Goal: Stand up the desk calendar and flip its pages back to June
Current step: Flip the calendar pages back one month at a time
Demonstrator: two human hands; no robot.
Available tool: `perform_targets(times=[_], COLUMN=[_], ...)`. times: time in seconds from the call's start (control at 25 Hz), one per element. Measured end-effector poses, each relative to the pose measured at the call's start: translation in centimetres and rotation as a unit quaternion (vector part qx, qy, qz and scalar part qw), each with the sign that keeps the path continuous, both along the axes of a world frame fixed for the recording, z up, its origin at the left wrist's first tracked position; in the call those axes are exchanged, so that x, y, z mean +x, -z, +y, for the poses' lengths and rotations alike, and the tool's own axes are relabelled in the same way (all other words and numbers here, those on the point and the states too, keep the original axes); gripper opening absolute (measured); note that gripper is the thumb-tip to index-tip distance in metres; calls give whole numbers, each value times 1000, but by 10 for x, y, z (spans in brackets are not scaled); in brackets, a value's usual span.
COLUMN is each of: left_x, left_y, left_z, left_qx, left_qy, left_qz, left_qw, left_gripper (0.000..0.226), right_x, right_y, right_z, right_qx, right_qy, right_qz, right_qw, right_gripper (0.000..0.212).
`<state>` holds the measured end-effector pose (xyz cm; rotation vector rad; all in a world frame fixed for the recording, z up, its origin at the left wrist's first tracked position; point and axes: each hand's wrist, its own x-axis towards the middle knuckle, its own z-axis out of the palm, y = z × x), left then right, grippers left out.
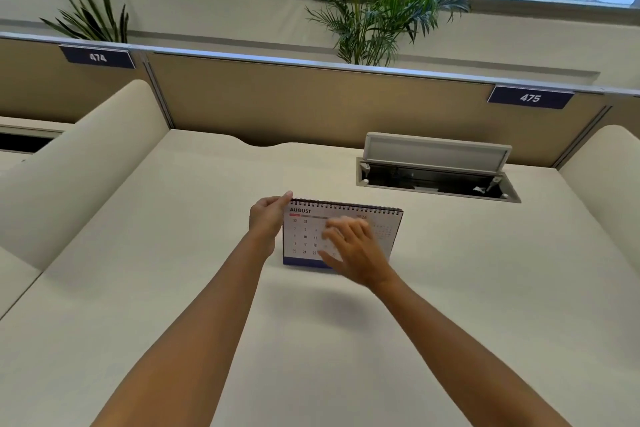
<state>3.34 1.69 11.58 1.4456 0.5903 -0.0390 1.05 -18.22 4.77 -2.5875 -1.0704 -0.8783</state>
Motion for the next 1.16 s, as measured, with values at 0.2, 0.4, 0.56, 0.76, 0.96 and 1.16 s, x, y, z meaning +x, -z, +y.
perform_targets(times=[0.2, 0.4, 0.56, 0.76, 0.96, 1.16], left_x=[2, 5, 6, 6, 4, 3], left_y=[-3, -6, -3, -3, -9, -12], left_z=[4, 8, 11, 16, 20, 20], left_qx=[26, 29, 3, 4, 3, -18], left_qy=[15, 18, 27, 52, 71, 86], left_qz=[-9, 4, 10, 25, 63, 91], left_qw=[1000, 999, 1000, 998, 995, 992], left_gripper=[40, 41, 43, 46, 49, 74], right_x=[-14, -11, -9, -24, -40, -50], right_y=[40, 38, 33, 17, -8, -26], right_z=[-1, 4, -2, -13, -2, 8], right_qx=[-143, -173, -123, 2, 143, 191], right_qy=[19, 16, 0, -25, 31, 64], right_qz=[40, 71, 31, -10, -2, 83], right_qw=[989, 982, 992, 1000, 989, 976], right_gripper=[49, 61, 40, 6, 18, 27])
